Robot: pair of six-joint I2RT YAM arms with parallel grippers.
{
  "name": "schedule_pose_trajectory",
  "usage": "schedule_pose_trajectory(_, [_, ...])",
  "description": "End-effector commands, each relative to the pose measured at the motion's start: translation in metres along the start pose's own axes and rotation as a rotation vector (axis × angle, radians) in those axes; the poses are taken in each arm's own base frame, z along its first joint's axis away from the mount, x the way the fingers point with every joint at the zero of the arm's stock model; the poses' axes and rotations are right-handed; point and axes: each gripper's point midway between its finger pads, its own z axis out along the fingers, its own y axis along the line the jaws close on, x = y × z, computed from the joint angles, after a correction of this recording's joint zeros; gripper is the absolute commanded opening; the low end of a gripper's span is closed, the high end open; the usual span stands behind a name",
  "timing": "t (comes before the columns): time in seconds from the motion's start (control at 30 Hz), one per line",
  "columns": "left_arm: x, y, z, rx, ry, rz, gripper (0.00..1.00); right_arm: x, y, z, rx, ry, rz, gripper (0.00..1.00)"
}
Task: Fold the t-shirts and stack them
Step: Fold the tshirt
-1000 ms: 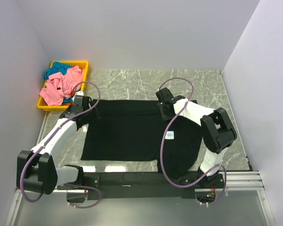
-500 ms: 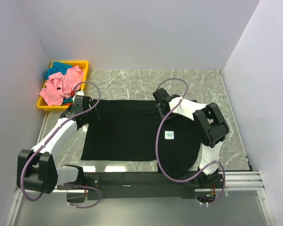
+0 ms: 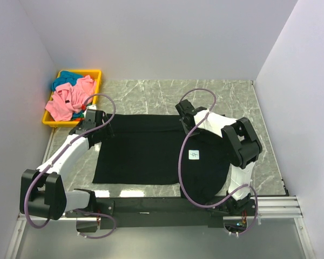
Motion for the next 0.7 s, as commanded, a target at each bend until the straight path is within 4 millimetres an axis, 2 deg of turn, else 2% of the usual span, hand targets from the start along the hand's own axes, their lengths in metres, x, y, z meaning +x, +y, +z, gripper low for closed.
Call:
schedule_pose_trajectory(0.0, [-0.016,-0.008,-0.002,0.024,-0.049,0.01,0.79,-0.02,0.0,-0.025,-0.05,-0.048,0.028,0.0])
schedule_pose_trajectory(0.13, [-0.015,-0.008,-0.001,0.025,-0.042,0.012,0.79,-0.023,0.011,-0.044,-0.146,-0.03,0.02,0.0])
schedule_pose_trajectory(0.17, [-0.015,-0.009,-0.001,0.027,-0.043,0.013,0.79,-0.017,0.016,-0.046,-0.177,0.006,0.009,0.0])
schedule_pose_trajectory(0.2, [-0.014,-0.009,0.0,0.031,-0.037,0.014,0.79,-0.021,0.019,-0.05,-0.196,0.005,0.009,0.0])
schedule_pose_trajectory(0.27, [-0.012,-0.01,0.001,0.035,-0.031,0.019,0.79,-0.014,0.029,-0.051,-0.259,0.054,-0.014,0.0])
schedule_pose_trajectory(0.37, [-0.01,-0.011,0.002,0.038,-0.017,0.023,0.79,-0.015,0.036,-0.052,-0.337,0.079,-0.001,0.02])
schedule_pose_trajectory(0.47, [-0.008,-0.011,0.003,0.038,-0.011,0.026,0.79,-0.019,0.019,-0.042,-0.28,0.085,0.078,0.17])
schedule_pose_trajectory(0.5, [-0.008,-0.011,0.003,0.04,-0.011,0.026,0.79,-0.02,0.001,-0.036,-0.183,0.077,0.098,0.23])
schedule_pose_trajectory(0.63, [-0.007,-0.01,0.004,0.035,-0.009,0.027,0.79,-0.025,-0.04,-0.041,0.039,0.017,0.209,0.32])
schedule_pose_trajectory(0.67, [-0.008,-0.011,0.003,0.035,-0.009,0.027,0.79,-0.023,-0.043,-0.042,0.061,0.006,0.219,0.32])
